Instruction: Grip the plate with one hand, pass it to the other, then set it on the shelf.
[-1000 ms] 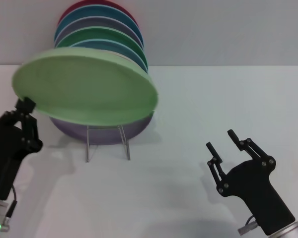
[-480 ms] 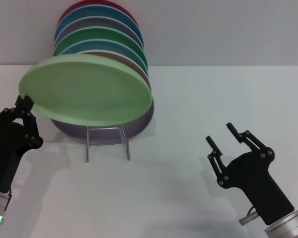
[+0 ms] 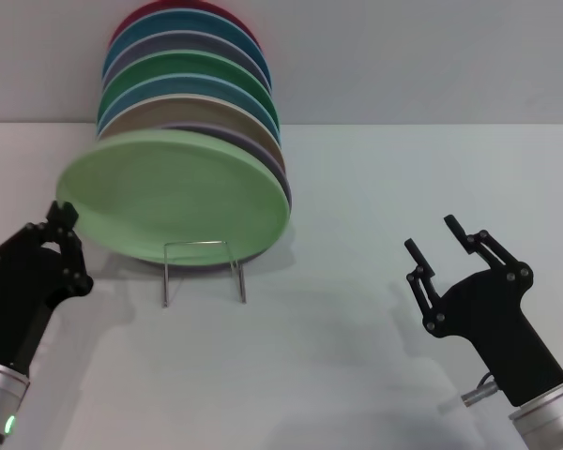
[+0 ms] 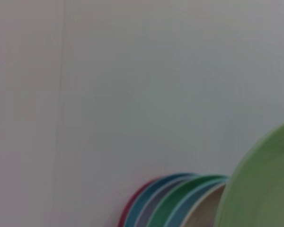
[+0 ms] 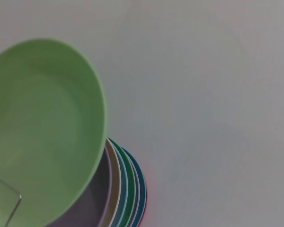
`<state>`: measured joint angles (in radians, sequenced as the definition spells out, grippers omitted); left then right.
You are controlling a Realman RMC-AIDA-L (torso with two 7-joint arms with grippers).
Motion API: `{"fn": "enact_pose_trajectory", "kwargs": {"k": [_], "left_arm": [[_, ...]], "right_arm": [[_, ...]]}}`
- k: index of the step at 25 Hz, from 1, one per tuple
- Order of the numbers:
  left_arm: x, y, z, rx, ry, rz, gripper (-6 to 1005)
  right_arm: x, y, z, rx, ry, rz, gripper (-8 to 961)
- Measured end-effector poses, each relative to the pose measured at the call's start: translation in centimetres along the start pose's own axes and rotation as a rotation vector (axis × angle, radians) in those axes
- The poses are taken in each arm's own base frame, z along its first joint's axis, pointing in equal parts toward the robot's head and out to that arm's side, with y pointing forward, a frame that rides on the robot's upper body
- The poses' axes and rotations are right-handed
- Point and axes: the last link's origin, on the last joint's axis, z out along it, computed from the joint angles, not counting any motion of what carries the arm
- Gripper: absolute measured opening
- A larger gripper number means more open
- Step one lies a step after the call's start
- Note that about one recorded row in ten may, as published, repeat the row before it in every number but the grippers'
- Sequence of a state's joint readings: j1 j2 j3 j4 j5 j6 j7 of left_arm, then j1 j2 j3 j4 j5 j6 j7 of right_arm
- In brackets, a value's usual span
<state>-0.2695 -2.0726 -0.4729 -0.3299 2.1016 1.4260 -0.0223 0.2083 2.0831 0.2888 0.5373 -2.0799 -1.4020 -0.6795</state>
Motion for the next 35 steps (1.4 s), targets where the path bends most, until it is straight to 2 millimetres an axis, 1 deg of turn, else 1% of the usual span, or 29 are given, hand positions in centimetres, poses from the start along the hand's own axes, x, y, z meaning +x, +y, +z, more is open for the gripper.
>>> {"fn": "enact_pose_trajectory", "kwargs": {"k": [1,8,21,27,30,32,35], "left_arm": [[-0.5,0.1,0.1,-0.008,-0.032,0.002,31],[-1.3,0.4,0.2,-0.016,-0.087,0.003,32],[-1.6,1.1,0.2,-0.047,-0.107,0.032,34],[-1.7,1.0,0.0,-0.061,-0.114,0.039,35],[-1.6,0.9,-0.1,-0.052,-0.110,0.032,211],[-1.5,0.7,-0.4,-0.044,-0.102,0.032,242],[-1.0,0.4,-1.3,-0.028,-0.068,0.031,288]], "right_arm": [[0.0,0.0,0.0,0.000,-0.001,-0.001,422],[0.0,0.0,0.5,-0.009,-0.008,-0.006,422],[-0.1,0.1,1.0,-0.018,-0.016,0.000,421],[-0.1,0.2,1.3,-0.028,-0.016,0.001,422],[-0.1,0.1,1.4,-0.028,-0.017,0.001,422],[-0.1,0.0,1.6,-0.024,-0.015,-0.001,422],[0.2,-0.5,1.9,0.002,-0.004,-0.001,422]]}}
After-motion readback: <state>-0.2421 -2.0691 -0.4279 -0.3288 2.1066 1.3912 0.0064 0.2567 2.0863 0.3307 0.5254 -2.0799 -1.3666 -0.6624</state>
